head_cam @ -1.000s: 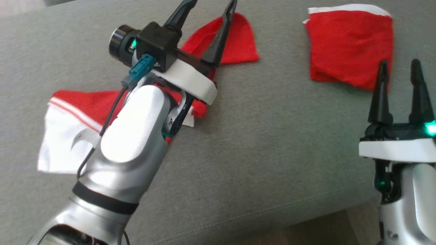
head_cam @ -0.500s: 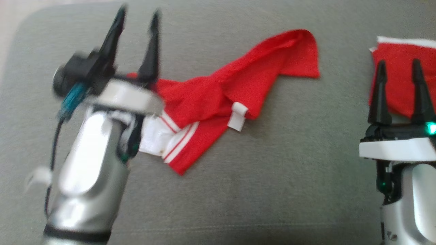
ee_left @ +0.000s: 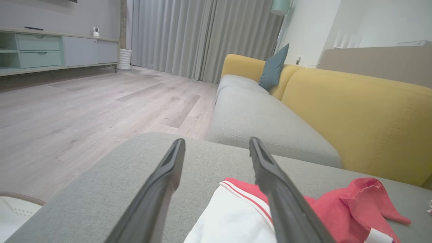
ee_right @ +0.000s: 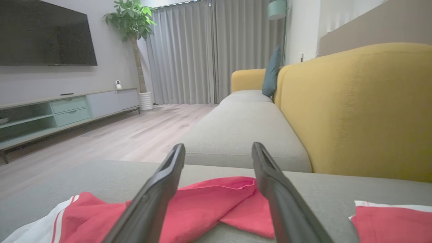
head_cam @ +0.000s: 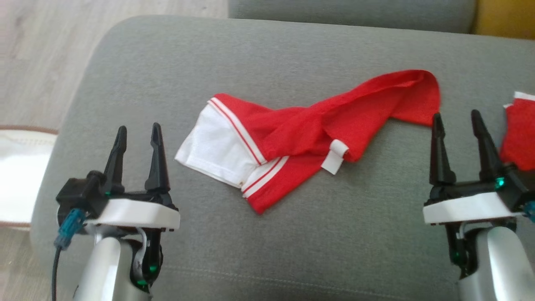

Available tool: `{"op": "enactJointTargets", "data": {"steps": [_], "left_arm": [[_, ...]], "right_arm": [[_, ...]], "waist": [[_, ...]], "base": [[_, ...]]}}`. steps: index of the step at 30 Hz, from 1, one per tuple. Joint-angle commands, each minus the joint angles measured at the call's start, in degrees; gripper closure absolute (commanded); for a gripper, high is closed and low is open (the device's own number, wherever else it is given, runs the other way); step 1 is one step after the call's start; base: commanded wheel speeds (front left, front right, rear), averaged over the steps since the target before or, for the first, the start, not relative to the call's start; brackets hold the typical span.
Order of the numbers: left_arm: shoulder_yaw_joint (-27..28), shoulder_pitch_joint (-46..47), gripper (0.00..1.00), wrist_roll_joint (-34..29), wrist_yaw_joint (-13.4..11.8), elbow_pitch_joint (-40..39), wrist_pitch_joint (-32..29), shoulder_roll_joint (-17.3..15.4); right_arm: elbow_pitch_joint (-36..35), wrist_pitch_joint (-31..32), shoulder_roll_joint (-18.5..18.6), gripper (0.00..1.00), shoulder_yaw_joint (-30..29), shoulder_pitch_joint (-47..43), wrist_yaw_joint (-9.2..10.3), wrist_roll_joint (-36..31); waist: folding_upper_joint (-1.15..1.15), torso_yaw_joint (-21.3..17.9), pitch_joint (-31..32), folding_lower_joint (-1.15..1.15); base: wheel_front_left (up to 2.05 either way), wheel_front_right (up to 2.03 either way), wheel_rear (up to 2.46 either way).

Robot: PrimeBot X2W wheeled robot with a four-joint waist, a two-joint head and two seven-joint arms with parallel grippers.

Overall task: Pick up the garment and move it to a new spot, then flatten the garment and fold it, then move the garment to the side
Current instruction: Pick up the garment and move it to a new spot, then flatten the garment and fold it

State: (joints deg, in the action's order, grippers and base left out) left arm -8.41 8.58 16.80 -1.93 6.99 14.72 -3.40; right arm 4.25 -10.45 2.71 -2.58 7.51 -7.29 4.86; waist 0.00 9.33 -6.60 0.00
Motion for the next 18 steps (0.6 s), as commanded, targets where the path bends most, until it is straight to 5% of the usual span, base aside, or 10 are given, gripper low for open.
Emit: {"op": "enactJointTargets", "data": {"steps": [1, 7, 18], "left_arm": [[2.01, 2.5, 0.0, -0.14, 0.59, -2.6, 0.28, -0.23], [1.41, 2.79, 0.0, -0.94, 1.93, -3.18, 0.28, 0.36], [-3.2, 3.79, 0.0, 2.33, 1.14, -2.32, 0.28, 0.51]], "right_arm": [[-2.05, 0.61, 0.17, 0.0, 1.87, 1.46, -0.2, -0.61], [-1.91, 2.92, 0.17, 0.0, 7.42, 2.69, -0.2, -2.25], [7.42, 9.97, 0.87, 0.0, 27.32, 10.57, -0.2, -5.91]], "waist": [[0.0, 1.22, -0.01, 0.0], [0.0, 3.38, -1.27, 0.0], [0.0, 10.07, -5.99, 0.0]], "base": [[0.0, 0.0, 0.0], [0.0, 0.0, 0.0], [0.0, 0.0, 0.0]]}}
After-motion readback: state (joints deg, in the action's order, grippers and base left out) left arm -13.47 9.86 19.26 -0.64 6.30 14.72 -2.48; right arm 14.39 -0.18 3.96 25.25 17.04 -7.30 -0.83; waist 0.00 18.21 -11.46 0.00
